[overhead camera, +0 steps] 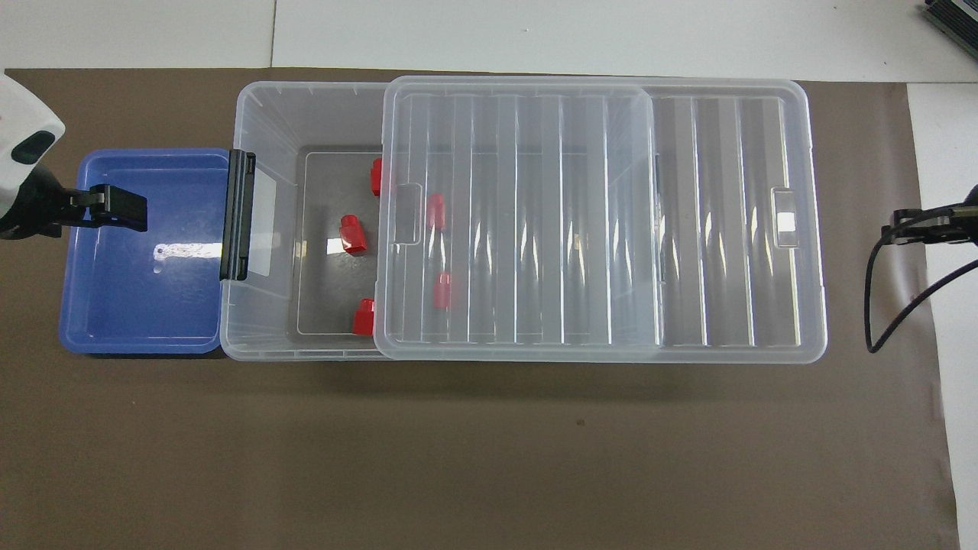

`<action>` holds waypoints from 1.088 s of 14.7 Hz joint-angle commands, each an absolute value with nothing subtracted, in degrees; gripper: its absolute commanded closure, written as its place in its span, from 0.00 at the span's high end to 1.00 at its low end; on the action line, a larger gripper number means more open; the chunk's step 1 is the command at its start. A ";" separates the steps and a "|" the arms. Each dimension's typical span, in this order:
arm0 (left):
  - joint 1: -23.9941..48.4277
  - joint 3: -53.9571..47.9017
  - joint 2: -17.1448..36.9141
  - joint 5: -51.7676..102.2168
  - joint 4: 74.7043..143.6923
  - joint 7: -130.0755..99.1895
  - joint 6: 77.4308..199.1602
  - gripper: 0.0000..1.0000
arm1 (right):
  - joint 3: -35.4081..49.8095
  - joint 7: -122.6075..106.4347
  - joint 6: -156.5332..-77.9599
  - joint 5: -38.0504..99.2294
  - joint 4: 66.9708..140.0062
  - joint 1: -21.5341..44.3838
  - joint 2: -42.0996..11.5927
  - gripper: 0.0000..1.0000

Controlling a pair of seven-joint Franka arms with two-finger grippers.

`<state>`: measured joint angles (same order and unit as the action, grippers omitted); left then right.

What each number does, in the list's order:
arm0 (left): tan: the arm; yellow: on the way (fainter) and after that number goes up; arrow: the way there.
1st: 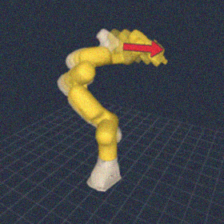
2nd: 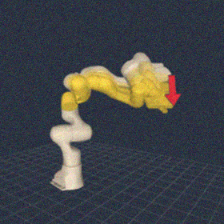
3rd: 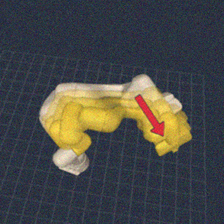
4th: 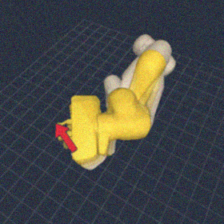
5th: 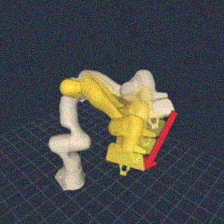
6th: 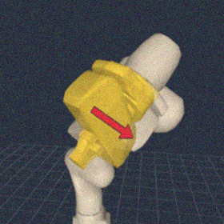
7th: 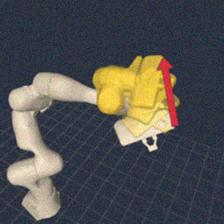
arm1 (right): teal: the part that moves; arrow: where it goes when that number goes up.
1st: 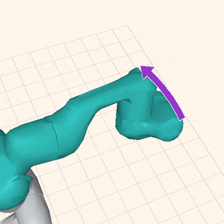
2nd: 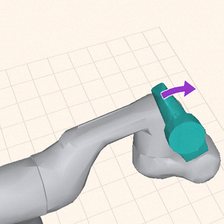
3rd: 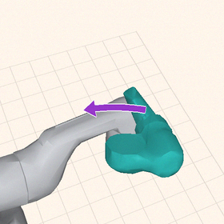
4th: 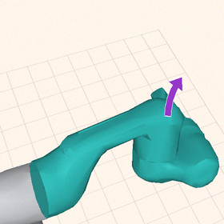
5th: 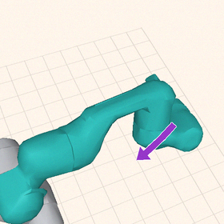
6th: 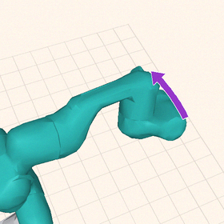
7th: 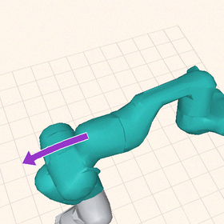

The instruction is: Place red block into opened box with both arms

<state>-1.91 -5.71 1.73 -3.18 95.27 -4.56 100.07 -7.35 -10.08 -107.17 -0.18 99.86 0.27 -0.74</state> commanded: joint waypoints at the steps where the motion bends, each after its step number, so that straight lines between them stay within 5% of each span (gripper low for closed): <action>1: -2.37 -5.80 0.70 -2.46 95.80 -2.38 98.79 1.00 | -6.86 -16.51 -111.44 -0.35 100.28 -2.10 -4.12 0.00; 16: -2.37 -5.63 -0.88 -2.46 94.66 0.00 95.80 1.00 | -6.68 -10.20 -121.90 0.79 101.95 3.07 -11.34 0.00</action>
<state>-1.91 -5.70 -0.25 -3.18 95.13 -1.13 97.80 -6.73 -11.61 -120.08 -0.15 101.14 2.62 -11.13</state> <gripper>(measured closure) 0.000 0.991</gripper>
